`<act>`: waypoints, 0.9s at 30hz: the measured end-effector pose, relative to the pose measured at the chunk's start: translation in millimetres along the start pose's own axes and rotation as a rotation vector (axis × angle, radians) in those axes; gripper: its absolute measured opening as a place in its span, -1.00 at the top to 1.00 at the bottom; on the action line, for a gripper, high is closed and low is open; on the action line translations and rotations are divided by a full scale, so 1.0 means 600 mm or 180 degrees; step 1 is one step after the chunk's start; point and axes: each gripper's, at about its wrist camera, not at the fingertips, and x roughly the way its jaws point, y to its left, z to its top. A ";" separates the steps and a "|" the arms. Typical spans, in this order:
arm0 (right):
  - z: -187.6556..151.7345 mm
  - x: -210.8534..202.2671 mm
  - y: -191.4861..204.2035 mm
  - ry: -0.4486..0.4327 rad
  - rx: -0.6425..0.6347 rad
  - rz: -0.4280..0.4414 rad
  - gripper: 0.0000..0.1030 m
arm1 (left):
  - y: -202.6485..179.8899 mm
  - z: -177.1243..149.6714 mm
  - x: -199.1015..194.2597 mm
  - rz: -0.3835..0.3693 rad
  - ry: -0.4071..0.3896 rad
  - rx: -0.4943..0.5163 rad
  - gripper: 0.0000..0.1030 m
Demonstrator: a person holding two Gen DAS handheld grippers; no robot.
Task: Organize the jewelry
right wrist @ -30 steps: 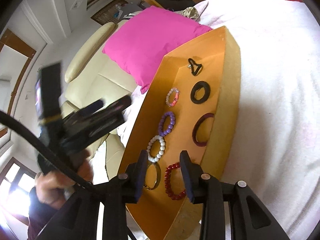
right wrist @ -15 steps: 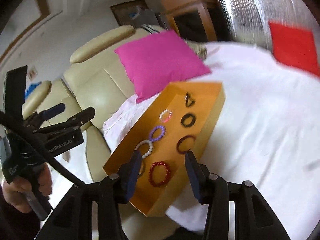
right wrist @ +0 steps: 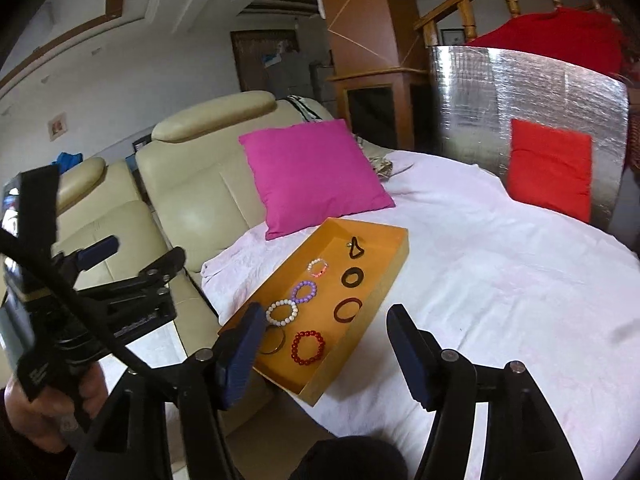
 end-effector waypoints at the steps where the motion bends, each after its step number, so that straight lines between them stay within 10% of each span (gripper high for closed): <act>1: -0.002 -0.004 0.003 -0.0004 0.0025 -0.0019 -0.30 | 0.002 -0.001 -0.007 0.0020 -0.0017 0.0001 -0.81; 27: -0.014 -0.017 0.029 -0.0156 -0.0061 -0.0362 -0.32 | 0.010 0.005 -0.072 0.0095 -0.0270 -0.0013 -0.93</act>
